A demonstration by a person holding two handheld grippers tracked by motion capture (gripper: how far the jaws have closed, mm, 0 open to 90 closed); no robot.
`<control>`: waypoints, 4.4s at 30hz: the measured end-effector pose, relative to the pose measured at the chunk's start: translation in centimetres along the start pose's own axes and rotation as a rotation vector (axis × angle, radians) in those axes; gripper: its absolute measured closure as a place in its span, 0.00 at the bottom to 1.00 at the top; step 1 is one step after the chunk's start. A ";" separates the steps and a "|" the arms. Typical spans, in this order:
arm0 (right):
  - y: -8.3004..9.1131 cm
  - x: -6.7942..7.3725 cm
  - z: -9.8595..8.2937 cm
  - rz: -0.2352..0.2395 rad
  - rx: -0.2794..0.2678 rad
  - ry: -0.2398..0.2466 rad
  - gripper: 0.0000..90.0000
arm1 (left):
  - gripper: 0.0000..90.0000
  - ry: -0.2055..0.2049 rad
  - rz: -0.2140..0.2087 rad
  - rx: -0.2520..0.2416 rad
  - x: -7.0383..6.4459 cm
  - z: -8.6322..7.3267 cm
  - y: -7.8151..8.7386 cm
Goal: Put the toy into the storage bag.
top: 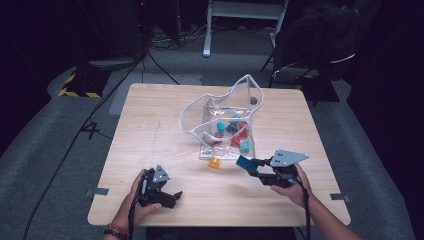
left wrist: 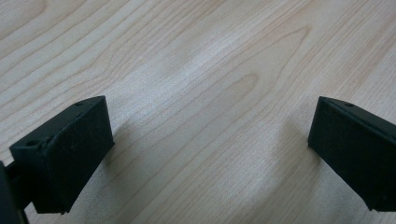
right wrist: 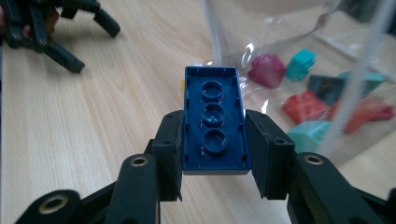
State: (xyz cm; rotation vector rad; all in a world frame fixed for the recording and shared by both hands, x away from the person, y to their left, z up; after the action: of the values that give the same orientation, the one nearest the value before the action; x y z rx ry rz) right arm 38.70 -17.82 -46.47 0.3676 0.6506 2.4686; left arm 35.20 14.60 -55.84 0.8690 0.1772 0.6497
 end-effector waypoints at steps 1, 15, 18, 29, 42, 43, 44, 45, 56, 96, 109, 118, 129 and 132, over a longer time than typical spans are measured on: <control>0.4 -0.1 0.3 -0.008 -0.008 0.003 0.66 | 0.00 0.000 0.000 0.000 0.0 0.0 0.0; 4.8 -1.3 5.6 -0.073 -0.090 0.013 0.66 | 0.00 0.000 0.000 0.000 0.0 0.0 0.0; 5.2 -1.5 6.9 -0.084 -0.105 0.016 0.66 | 0.00 0.000 0.000 0.000 0.0 0.0 0.0; 5.9 -2.6 11.3 -0.125 -0.160 0.013 0.66 | 0.00 0.000 0.000 -0.001 0.0 0.0 0.0; 3.8 -3.3 14.5 -0.167 -0.162 0.012 0.66 | 0.00 0.000 0.000 -0.001 0.0 0.0 0.0; 3.6 -3.3 14.7 -0.164 -0.162 0.004 0.66 | 0.00 0.000 0.000 -0.001 0.0 0.0 0.0; 3.3 -3.4 14.9 -0.160 -0.161 0.002 0.66 | 0.00 0.000 0.000 -0.001 0.0 0.0 0.0; 3.0 -3.5 15.1 -0.166 -0.160 0.005 0.66 | 0.00 0.000 0.000 -0.001 0.0 0.0 0.0; 0.1 -4.9 16.5 -0.190 -0.123 -0.018 0.66 | 0.00 -0.001 -0.002 0.000 0.0 0.0 0.0; 1.8 -2.8 15.0 -0.164 -0.133 0.021 0.65 | 0.00 0.000 0.000 -0.001 0.0 0.0 0.0; 3.0 -0.4 12.1 -0.107 -0.137 0.044 0.65 | 0.00 -0.001 0.000 -0.001 0.0 0.0 0.0; 2.7 0.8 8.3 -0.067 -0.116 0.038 0.62 | 0.00 0.000 0.000 -0.001 0.0 0.0 0.0; -0.4 1.7 3.6 -0.023 -0.036 0.031 0.60 | 0.00 0.000 0.000 -0.001 0.0 0.0 0.0; -1.3 1.9 2.9 -0.009 -0.022 0.027 0.59 | 0.00 0.000 0.000 -0.001 0.0 0.0 0.0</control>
State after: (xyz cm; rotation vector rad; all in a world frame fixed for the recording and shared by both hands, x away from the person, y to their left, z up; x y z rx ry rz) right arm 38.87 -14.72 -44.50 0.3225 0.6343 2.4736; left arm 35.20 14.60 -55.84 0.8682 0.1768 0.6498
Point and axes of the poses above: each handheld gripper's, and its own axes: y roughly backward along the jaws, z roughly out of its top, x roughly to its left, the point moved 7 cm from there along -y, roughly forward along the jaws, and after that the axes turned 12 degrees about -y, right-handed, at the moved point
